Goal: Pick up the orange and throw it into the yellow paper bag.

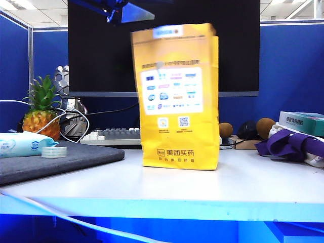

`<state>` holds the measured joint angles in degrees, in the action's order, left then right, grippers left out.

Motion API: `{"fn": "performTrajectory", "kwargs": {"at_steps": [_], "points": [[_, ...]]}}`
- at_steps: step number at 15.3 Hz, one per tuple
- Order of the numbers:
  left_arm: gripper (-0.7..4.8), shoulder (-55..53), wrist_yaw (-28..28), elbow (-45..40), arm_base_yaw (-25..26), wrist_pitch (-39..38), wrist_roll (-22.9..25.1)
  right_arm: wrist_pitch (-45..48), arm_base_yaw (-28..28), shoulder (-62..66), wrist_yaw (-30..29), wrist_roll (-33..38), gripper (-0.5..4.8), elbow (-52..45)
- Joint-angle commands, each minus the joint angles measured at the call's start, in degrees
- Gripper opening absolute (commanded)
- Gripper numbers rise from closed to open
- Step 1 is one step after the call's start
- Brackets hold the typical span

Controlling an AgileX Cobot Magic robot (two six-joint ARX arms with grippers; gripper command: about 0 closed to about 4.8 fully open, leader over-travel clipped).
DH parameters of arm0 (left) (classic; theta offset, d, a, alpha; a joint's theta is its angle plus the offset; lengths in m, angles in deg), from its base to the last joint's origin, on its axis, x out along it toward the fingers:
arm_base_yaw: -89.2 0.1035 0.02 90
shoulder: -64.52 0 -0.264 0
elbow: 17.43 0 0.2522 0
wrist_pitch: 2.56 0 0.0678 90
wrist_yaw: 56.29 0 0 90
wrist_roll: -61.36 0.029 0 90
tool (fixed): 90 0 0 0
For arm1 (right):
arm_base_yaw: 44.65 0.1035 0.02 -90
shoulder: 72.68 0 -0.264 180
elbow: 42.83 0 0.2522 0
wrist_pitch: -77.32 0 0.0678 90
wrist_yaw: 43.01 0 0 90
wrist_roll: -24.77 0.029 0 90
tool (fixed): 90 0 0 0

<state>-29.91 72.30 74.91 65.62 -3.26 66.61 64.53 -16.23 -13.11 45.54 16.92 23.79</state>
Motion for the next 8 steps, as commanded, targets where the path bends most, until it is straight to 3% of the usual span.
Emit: {"fn": "performTrajectory", "kwargs": {"at_steps": [1, 3, 4, 5, 8], "points": [[4.79, 7.8, -2.7, 0.3, 0.1, -4.8, 10.0, 1.0, -0.6, -4.9, 4.3, -0.1, 4.79, 0.3], [4.79, 16.1, -14.2, 0.3, 0.1, -13.8, 20.5, 0.4, -2.4, -9.6, 7.9, -0.5, 4.79, 0.3], [4.79, 21.3, -23.2, 0.3, 0.1, -19.5, 23.7, 0.1, -3.6, -13.0, 8.2, -1.0, 4.79, 0.1], [4.79, 25.6, -28.7, 0.3, 0.3, -24.1, 25.2, 0.1, -4.5, -15.6, 8.2, -1.7, 4.79, -0.3], [4.79, 38.6, -30.3, 0.3, 2.8, -41.7, 26.3, -1.2, -5.7, -27.2, 7.6, -2.6, 4.79, -7.4]]}}
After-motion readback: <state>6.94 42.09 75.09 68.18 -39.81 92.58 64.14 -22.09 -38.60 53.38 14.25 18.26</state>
